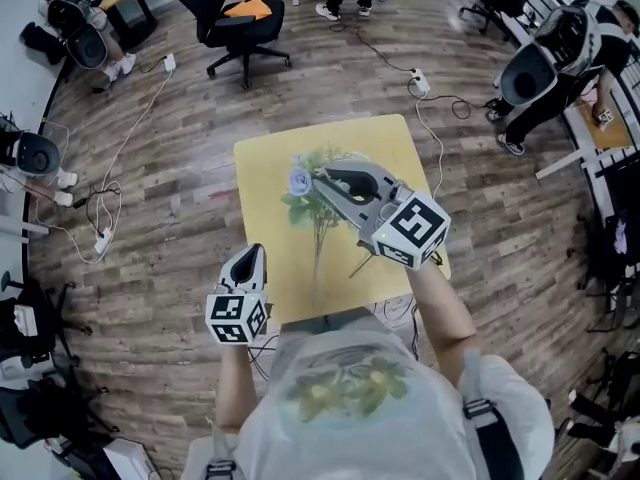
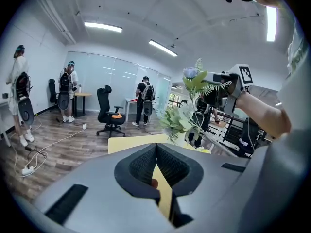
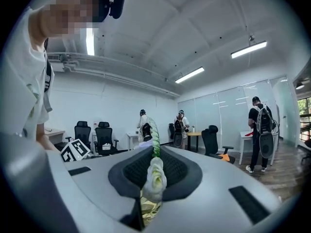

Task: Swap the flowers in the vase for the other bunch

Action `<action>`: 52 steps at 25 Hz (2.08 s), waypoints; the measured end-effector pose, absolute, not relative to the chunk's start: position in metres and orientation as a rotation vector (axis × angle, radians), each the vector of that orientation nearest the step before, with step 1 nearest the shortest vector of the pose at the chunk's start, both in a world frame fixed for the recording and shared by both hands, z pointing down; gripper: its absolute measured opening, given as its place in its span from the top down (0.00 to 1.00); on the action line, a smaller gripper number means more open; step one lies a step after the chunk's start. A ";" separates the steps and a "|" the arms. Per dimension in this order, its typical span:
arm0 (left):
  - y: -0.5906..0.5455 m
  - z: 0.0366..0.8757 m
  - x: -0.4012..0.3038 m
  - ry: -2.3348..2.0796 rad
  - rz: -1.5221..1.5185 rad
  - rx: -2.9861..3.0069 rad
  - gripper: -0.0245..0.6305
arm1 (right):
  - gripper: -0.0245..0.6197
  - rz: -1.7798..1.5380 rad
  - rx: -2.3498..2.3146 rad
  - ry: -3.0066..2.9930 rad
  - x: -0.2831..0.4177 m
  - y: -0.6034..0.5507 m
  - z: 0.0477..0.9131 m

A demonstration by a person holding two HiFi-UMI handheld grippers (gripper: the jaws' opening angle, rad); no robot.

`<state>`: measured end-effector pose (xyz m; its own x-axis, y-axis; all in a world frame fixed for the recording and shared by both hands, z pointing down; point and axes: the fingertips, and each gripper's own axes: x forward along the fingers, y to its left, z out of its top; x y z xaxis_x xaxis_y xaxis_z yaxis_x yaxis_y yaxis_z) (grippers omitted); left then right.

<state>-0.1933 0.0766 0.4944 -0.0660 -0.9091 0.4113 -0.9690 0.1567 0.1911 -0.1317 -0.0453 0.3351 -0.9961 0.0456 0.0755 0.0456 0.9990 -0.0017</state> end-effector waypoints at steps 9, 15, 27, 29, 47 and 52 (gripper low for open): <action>0.087 0.509 -0.211 -2.037 0.177 1.714 0.94 | 0.87 0.029 -0.175 -2.971 -0.161 -0.027 0.384; 0.093 0.512 -0.223 -2.056 0.169 1.675 0.94 | 0.87 0.019 -0.183 -2.909 -0.177 -0.018 0.417; 0.089 0.522 -0.235 -2.060 0.171 1.638 0.94 | 0.87 0.115 -0.141 -2.800 -0.186 -0.023 0.491; 0.085 0.524 -0.234 -2.057 0.179 1.640 0.94 | 0.87 0.168 -0.158 -2.779 -0.185 -0.022 0.505; 0.071 0.534 -0.239 -2.040 0.192 1.617 0.94 | 0.87 0.254 -0.182 -2.578 -0.179 -0.016 0.602; 0.070 0.536 -0.241 -2.035 0.196 1.609 0.94 | 0.87 0.292 -0.190 -2.531 -0.178 -0.010 0.621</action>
<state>-0.2408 0.0701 0.5360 -0.1473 -0.8599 0.4888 -0.9373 0.2792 0.2087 -0.1780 -0.0099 0.6211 -0.8225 0.1982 0.5331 0.0714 0.9659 -0.2490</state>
